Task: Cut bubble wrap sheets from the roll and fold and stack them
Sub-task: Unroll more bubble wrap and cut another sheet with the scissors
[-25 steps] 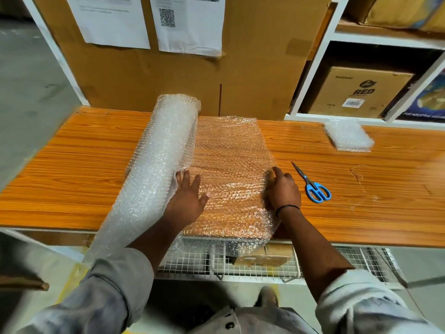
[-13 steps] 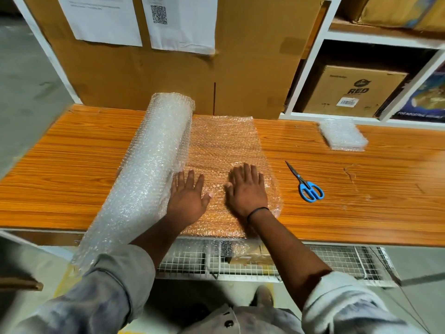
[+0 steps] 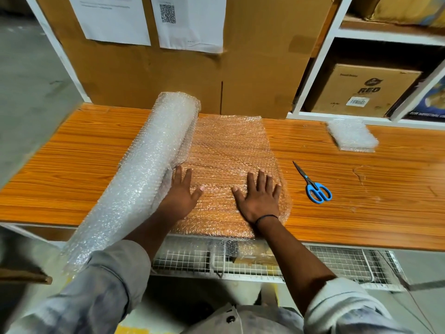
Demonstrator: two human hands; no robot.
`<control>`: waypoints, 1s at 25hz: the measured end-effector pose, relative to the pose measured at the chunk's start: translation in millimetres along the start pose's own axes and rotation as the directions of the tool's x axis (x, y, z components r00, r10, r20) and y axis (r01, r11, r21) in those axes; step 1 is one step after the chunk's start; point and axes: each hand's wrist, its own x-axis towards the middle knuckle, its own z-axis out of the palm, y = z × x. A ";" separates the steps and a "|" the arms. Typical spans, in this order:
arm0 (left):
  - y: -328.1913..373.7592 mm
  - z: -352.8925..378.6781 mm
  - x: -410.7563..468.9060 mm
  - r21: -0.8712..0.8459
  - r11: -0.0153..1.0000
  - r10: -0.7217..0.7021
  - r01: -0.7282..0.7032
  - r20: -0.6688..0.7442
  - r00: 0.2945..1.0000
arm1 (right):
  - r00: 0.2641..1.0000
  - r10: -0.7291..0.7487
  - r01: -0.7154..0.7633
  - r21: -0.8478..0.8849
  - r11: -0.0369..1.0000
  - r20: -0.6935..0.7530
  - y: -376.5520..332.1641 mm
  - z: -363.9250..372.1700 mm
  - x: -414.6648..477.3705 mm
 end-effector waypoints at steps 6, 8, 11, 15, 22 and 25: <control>1.2 22.8 2.9 0.243 0.968 0.083 -0.061 -0.079 0.993 | 0.999 -0.037 0.038 -0.009 0.999 0.011 14.4 -3.7 -6.1; 3.7 37.3 1.0 0.338 0.934 0.144 -0.116 -0.057 0.988 | 0.999 -0.040 0.040 -0.027 0.999 -0.014 27.3 -3.9 -16.8; 6.8 45.8 2.4 0.356 0.927 0.136 -0.115 -0.032 0.990 | 0.998 -0.051 0.050 -0.038 0.998 -0.040 49.3 -0.6 -33.1; 8.2 45.8 0.0 0.364 0.925 0.121 -0.104 -0.023 0.992 | 0.985 -0.130 0.129 -0.014 0.992 -0.115 69.6 -4.9 -42.7; 29.6 58.2 -21.2 0.317 0.939 0.152 -0.136 -0.025 0.988 | 0.920 0.279 -0.288 0.009 0.958 -0.276 116.4 -40.3 -6.6; 44.4 69.8 -37.1 0.313 0.932 0.193 -0.182 -0.006 0.981 | 0.951 0.214 -0.237 -0.083 0.968 -0.222 136.7 -47.7 -8.7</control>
